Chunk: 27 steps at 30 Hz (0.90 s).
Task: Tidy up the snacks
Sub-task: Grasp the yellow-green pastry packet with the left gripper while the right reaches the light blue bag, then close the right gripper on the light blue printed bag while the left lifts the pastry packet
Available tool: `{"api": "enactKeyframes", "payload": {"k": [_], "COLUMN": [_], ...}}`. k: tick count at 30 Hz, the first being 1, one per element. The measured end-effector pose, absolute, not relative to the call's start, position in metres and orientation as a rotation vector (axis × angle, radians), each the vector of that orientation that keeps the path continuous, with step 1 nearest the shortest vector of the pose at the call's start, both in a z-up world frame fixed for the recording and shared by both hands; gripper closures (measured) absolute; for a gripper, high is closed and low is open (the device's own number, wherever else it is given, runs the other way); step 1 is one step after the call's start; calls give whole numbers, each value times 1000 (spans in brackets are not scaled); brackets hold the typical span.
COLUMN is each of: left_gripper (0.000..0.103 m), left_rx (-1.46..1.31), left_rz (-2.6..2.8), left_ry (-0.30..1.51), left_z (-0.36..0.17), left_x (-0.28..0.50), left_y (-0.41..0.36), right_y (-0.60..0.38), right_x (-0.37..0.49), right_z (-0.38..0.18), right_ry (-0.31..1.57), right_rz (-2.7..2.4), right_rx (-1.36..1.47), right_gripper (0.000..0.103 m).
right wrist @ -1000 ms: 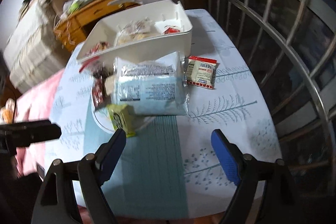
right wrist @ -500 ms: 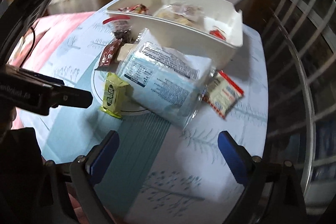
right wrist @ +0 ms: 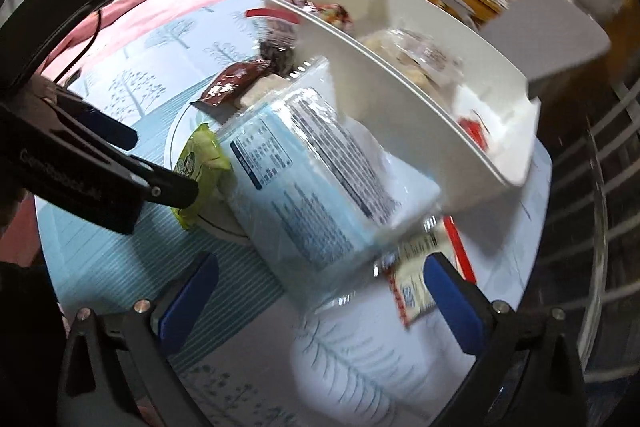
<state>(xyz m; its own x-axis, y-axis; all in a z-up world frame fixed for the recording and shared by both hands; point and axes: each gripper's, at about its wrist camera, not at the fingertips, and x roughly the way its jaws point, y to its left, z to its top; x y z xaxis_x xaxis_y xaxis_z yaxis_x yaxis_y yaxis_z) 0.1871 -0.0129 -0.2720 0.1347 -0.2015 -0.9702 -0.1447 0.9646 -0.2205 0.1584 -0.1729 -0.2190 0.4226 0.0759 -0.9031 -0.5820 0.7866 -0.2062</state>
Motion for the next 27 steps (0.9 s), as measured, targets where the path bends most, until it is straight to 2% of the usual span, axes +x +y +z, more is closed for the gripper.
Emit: {"api": "enactKeyframes", "payload": {"k": [6,12,17,27], "left_gripper": [27,43,66,68], "left_rx": [-253,-262,-257,-307], "left_rz": [-20,-13,-30,-40], "left_ry": [1450,1456,1454,1391], "left_z": [-283,-293,-302,-309], "left_x": [195,205,210,205], "left_y": [-28,-37,-46,-55], "right_y": [-166,-164,-159,-147], "right_x": [173,185,189,198], "right_z": [-231,-243,-253,-264], "right_ry": [1020,1012,1005,1004], "right_rz": [510,555,581,619], "right_rx": [-620,-641,-665,-609], "right_gripper": [0,0,0,0]}}
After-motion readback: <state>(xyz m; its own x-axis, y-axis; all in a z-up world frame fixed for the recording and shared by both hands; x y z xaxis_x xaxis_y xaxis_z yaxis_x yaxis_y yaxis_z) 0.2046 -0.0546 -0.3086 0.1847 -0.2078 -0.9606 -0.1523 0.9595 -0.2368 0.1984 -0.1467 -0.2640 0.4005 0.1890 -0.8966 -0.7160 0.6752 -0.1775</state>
